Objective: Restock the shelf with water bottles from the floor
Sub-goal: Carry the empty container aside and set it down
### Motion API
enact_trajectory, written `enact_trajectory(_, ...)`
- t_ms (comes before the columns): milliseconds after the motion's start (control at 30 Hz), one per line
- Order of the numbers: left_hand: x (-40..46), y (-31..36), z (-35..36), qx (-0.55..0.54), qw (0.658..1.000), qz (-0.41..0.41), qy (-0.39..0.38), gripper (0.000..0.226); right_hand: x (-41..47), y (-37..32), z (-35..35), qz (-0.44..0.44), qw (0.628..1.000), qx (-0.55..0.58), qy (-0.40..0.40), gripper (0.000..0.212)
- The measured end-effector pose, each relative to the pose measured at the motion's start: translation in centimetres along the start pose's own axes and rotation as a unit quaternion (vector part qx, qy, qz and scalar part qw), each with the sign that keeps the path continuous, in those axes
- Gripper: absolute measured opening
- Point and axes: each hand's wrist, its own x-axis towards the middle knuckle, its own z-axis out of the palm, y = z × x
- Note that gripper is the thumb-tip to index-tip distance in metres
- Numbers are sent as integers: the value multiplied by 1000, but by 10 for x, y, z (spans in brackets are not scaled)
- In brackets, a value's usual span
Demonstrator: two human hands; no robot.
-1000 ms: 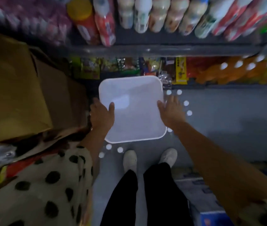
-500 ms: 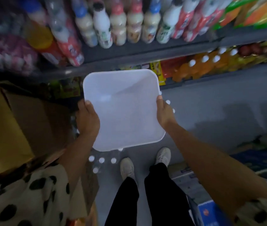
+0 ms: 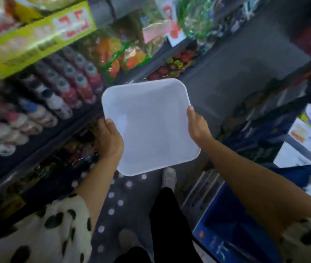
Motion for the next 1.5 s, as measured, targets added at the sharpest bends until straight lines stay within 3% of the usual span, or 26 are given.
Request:
enact_trajectory(200, 15, 57, 153, 48, 991, 11, -122, 46, 98, 85, -71, 114, 991, 43, 59, 70)
enact_trajectory(467, 89, 87, 379, 134, 960, 44, -241, 41, 264, 210, -89, 234, 955, 127, 129, 69)
enact_trajectory(633, 130, 76, 501, 172, 933, 36, -315, 46, 350, 282, -77, 250, 933, 182, 183, 67)
enact_trajectory(900, 170, 41, 653, 187, 910, 66, -365, 44, 463, 387, -55, 274, 899, 260, 220, 59)
enact_trajectory(1200, 199, 1, 719, 148, 908, 54, -388, 46, 525, 443, -37, 283, 898, 257, 218, 77)
enact_trajectory(1367, 196, 10, 704, 149, 902, 28, -403, 51, 525, 439, -43, 302, 903, 234, 198, 72)
enact_trajectory(1500, 173, 43, 668, 184, 910, 82, -363, 46, 499, 407, -48, 270, 920, 185, 213, 66)
